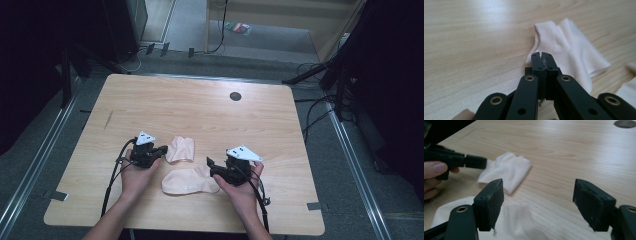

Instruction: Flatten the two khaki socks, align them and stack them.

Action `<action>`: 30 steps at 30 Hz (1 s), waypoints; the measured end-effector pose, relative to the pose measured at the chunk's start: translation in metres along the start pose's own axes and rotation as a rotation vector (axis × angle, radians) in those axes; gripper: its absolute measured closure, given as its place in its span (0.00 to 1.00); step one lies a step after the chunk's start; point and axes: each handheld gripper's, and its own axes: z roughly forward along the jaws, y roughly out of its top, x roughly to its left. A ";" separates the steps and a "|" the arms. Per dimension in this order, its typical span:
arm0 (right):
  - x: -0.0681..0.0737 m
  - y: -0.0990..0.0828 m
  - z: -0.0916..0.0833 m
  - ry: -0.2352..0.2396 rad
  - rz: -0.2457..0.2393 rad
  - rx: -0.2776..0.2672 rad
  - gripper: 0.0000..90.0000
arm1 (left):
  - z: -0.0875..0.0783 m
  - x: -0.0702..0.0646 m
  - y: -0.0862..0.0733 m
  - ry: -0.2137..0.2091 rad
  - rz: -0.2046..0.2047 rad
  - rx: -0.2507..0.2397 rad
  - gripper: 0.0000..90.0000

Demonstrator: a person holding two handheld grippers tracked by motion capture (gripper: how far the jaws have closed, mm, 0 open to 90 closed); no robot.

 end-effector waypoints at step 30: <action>0.078 0.001 0.073 -0.108 -0.185 0.017 0.76 | -0.022 -0.041 0.038 -0.194 -0.035 -0.111 0.88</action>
